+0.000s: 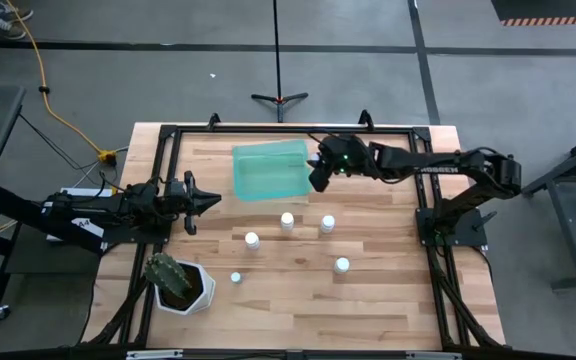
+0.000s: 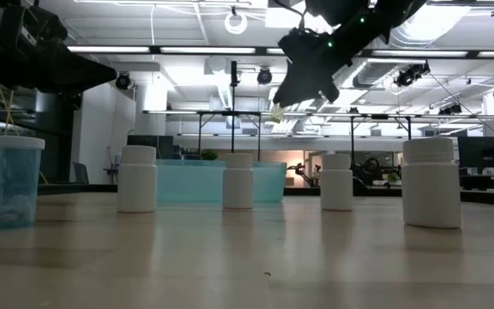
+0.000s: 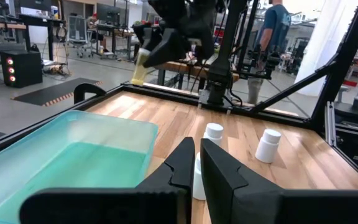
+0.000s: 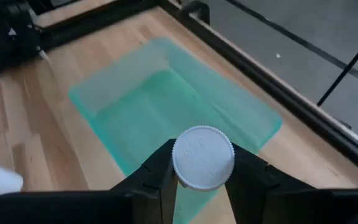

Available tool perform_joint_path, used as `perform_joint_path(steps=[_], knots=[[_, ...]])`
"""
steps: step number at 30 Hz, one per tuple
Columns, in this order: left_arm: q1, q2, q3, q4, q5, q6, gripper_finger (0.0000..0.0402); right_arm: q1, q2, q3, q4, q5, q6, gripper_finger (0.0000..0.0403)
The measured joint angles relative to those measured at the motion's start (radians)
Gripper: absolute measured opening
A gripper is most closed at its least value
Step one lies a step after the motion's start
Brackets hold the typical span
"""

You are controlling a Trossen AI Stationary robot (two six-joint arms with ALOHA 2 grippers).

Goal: Pick and place pill bottles into a basket
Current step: Put the yellow pill bottle into the green bin

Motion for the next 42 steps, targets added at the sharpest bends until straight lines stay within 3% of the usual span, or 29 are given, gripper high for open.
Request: perform_joint_path(steps=[22,36,42], knots=[[0.0,0.0,0.0,0.0,0.0,-0.005,0.0065,0.04,0.285,0.007,0.141,-0.029,0.028,0.0102],[0.0,0.0,0.0,0.0,0.0,-0.005,0.0065,0.039,0.296,0.007,0.096,-0.045,-0.054,0.0104],[0.0,0.0,0.0,0.0,0.0,-0.005,0.0065,0.039,0.296,0.062,-0.016,-0.04,-0.105,0.0111]])
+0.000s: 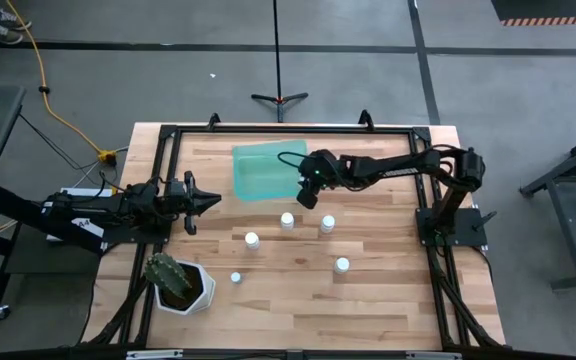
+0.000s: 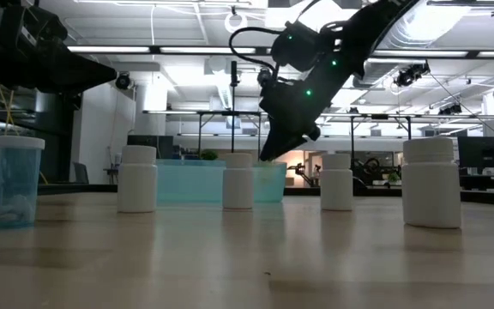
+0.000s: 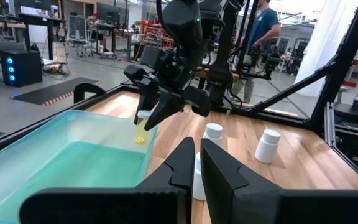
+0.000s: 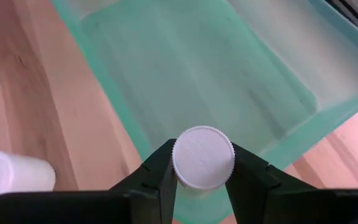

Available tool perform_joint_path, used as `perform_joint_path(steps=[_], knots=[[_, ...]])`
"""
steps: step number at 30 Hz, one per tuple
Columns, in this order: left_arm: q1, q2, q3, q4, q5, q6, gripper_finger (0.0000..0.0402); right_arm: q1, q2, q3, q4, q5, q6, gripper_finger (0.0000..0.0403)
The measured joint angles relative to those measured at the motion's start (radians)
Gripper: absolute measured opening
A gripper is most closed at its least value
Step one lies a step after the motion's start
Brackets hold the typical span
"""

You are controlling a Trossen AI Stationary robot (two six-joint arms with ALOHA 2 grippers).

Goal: Pick and place pill bottles into a basket
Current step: Put the yellow pill bottle into the green bin, then put the white pill bottle into the green bin

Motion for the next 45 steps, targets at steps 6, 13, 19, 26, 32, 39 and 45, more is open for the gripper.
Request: perform_joint_path(steps=[6,13,19,26,32,39,45], knots=[[0.0,0.0,0.0,0.0,0.0,0.0,0.0065,-0.009,0.0,0.025,0.0,0.002,-0.011,0.0112],[0.0,0.0,0.0,0.0,0.0,0.0,0.0065,-0.022,0.0,0.025,-0.013,-0.059,0.005,0.0112],[0.0,0.0,0.0,0.0,0.0,0.0,0.0065,-0.022,0.0,0.024,-0.02,-0.061,0.007,0.0113],[0.0,0.0,0.0,0.0,0.0,0.0,0.0065,-0.022,0.0,0.024,-0.042,-0.058,0.007,0.0113],[0.0,0.0,0.0,0.0,0.0,0.0,0.0065,-0.022,0.0,0.024,-0.054,-0.042,0.008,0.0125],[0.0,0.0,0.0,0.0,0.0,0.0,0.0065,-0.022,0.0,0.024,-0.054,-0.039,0.008,0.0167],[0.0,0.0,0.0,0.0,0.0,0.0,0.0065,-0.022,0.0,0.024,-0.045,-0.036,0.008,0.0195]])
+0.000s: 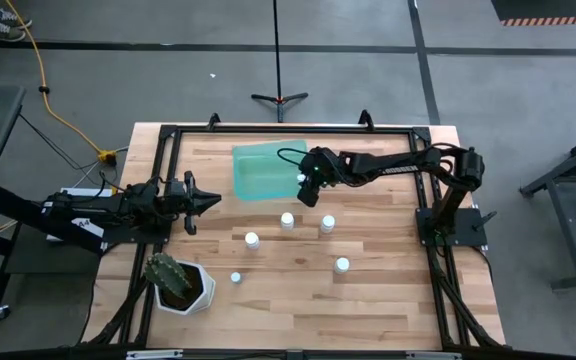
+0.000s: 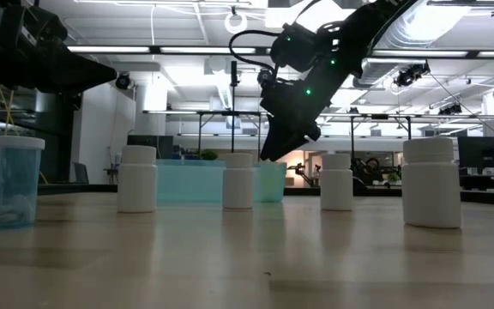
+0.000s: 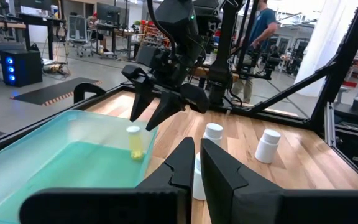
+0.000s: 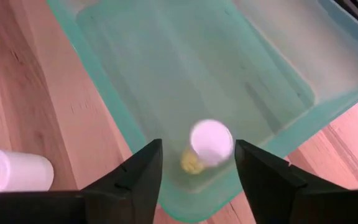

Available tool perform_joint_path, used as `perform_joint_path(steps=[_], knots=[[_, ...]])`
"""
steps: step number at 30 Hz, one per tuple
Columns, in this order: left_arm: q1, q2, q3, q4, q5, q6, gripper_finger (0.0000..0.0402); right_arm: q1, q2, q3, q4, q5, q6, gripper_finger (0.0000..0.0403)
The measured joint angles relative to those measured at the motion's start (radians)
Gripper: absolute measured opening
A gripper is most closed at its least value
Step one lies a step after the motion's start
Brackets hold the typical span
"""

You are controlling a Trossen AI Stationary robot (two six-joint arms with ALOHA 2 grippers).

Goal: Pick and place pill bottles into a basket
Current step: Put the white pill bottle into the green bin

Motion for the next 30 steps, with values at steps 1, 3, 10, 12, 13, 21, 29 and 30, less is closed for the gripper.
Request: perform_joint_path(steps=[1,3,10,12,13,21,29,30], knots=[[0.0,0.0,0.0,0.0,0.0,0.0,0.0065,0.0,0.0,0.0,0.008,0.0,0.0,0.0198],[0.0,0.0,0.0,0.0,0.0,0.0,0.0065,0.0,0.0,0.0,0.025,0.001,0.0,0.0201],[0.0,0.0,0.0,0.0,0.0,0.0,0.0065,0.0,-0.034,0.0,0.045,-0.012,0.021,0.02],[0.0,0.0,0.0,0.0,0.0,0.0,0.0065,0.003,-0.061,0.0,0.044,-0.032,0.033,0.0201],[0.0,0.0,0.0,0.0,0.0,0.0,0.0065,0.009,-0.08,-0.001,0.043,-0.041,0.033,0.0201],[0.0,0.0,0.0,0.0,0.0,0.0,0.0065,0.105,-0.247,-0.001,-0.112,-0.042,-0.048,0.0201],[0.0,0.0,0.0,0.0,0.0,0.0,0.0065,0.208,-0.277,-0.001,-0.376,-0.044,0.003,0.022],[0.0,0.0,0.0,0.0,0.0,0.0,0.0065,0.221,-0.276,-0.001,-0.393,-0.035,0.017,0.0227]])
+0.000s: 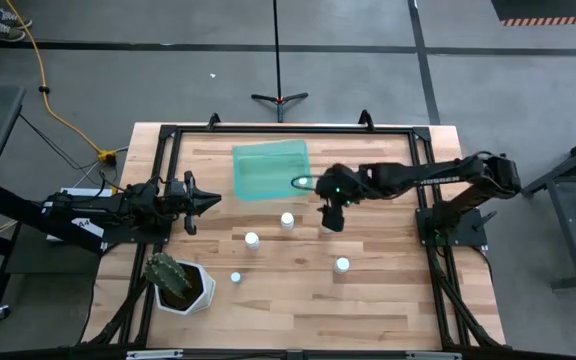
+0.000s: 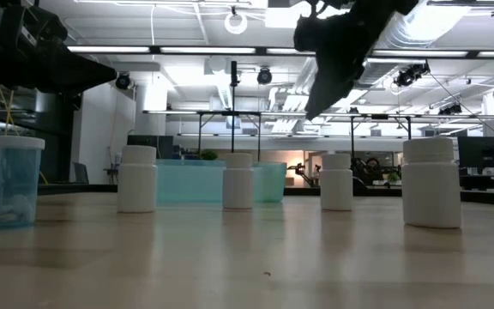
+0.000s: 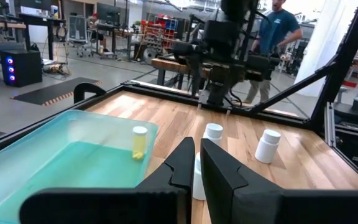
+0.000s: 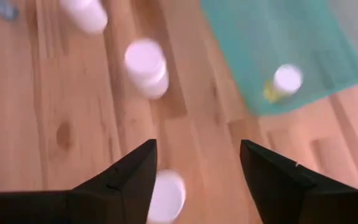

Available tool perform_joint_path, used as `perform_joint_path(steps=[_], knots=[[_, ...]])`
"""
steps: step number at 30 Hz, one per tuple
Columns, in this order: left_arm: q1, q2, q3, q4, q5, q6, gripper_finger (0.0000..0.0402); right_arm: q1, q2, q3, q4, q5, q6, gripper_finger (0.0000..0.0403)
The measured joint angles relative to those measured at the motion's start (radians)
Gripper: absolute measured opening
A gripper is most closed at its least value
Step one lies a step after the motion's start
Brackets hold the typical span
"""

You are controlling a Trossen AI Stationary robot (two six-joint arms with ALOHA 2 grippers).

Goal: Pick and place pill bottles into a basket
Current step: Put the white pill bottle into the green bin

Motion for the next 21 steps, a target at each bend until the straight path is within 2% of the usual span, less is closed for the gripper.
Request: perform_joint_path(steps=[8,14,21], knots=[[0.0,0.0,0.0,0.0,0.0,0.0,0.0065,0.067,0.0,-0.001,-0.05,0.002,0.028,0.0281],[0.0,0.0,0.0,0.0,0.0,0.0,0.0065,0.076,0.001,-0.002,-0.123,0.008,0.047,0.0283],[0.0,0.0,0.0,0.0,0.0,0.0,0.0065,0.076,0.002,-0.091,-0.014,0.011,0.067,0.0284]])
